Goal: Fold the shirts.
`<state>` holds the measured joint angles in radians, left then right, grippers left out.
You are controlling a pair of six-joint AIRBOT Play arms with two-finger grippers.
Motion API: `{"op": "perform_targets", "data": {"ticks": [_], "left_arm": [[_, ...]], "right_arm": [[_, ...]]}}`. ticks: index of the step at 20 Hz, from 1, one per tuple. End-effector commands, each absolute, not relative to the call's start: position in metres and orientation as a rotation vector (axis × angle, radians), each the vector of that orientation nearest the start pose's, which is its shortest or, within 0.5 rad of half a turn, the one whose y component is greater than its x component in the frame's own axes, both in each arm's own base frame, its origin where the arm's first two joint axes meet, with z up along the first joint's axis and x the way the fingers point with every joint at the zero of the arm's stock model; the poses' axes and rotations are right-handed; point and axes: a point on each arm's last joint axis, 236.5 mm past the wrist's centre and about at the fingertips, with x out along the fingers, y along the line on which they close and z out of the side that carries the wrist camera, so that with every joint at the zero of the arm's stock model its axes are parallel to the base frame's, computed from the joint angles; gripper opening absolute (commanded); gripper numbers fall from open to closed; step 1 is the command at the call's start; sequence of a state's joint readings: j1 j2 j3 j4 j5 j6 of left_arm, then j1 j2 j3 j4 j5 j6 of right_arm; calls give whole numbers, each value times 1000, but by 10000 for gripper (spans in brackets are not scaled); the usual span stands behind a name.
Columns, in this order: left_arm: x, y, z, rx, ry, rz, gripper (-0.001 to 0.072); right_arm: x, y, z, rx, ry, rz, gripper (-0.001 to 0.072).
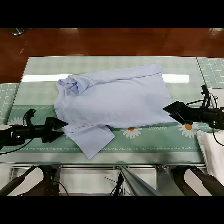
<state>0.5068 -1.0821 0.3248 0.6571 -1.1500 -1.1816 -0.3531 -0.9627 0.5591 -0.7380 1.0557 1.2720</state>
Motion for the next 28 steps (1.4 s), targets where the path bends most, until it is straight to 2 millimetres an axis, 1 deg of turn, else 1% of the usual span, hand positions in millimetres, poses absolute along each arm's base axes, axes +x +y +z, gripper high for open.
{"op": "perform_targets", "data": {"ticks": [1, 2, 3, 4, 5, 6, 7, 8, 9, 10, 11, 13, 17, 18, 23, 27, 28], "left_arm": [[243, -90, -106, -1068, 1327, -162, 702], [247, -99, -106, -1059, 1323, -185, 698], [249, -106, -105, -1044, 1323, -213, 586], [251, -109, -103, -1028, 1327, -237, 173], [253, -111, -96, -1008, 1319, -279, 39], [256, -112, -89, -991, 1313, -321, 38], [260, -113, -81, -982, 1301, -349, 23], [265, -111, -77, -975, 1287, -358, 23], [270, -110, -73, -968, 1275, -363, 23], [273, -109, -70, -963, 1266, -366, 23], [275, -108, -69, -960, 1260, -368, 23], [275, -109, -68, -960, 1261, -369, 23], [275, -108, -68, -959, 1260, -370, 23], [275, -108, -69, -958, 1260, -369, 23], [275, -108, -69, -959, 1260, -369, 23], [275, -108, -69, -959, 1260, -369, 23], [275, -108, -69, -959, 1260, -369, 23]], "right_arm": [[302, 57, -21, 859, 1118, 179, 628], [305, 51, -18, 854, 1108, 165, 628], [309, 38, -15, 844, 1089, 138, 628], [312, 14, -12, 828, 1071, 83, 627], [309, -16, -13, 791, 1065, 4, 627], [298, -53, -20, 781, 1080, -128, 626], [283, -79, -28, 794, 1103, -238, 616], [263, -97, -39, 792, 1149, -314, 616], [247, -103, -48, 792, 1206, -344, 617], [236, -103, -56, 793, 1264, -341, 616], [233, -98, -63, 787, 1304, -308, 617], [240, -81, -71, 825, 1331, -197, 617], [275, -55, -77, 1008, 1270, -48, 617], [282, -49, -80, 1020, 1278, -18, 617], [311, -23, -96, 960, 1367, 63, 617], [335, -4, -103, 918, 1389, 73, 615], [340, 2, -103, 912, 1397, 79, 533]]}}
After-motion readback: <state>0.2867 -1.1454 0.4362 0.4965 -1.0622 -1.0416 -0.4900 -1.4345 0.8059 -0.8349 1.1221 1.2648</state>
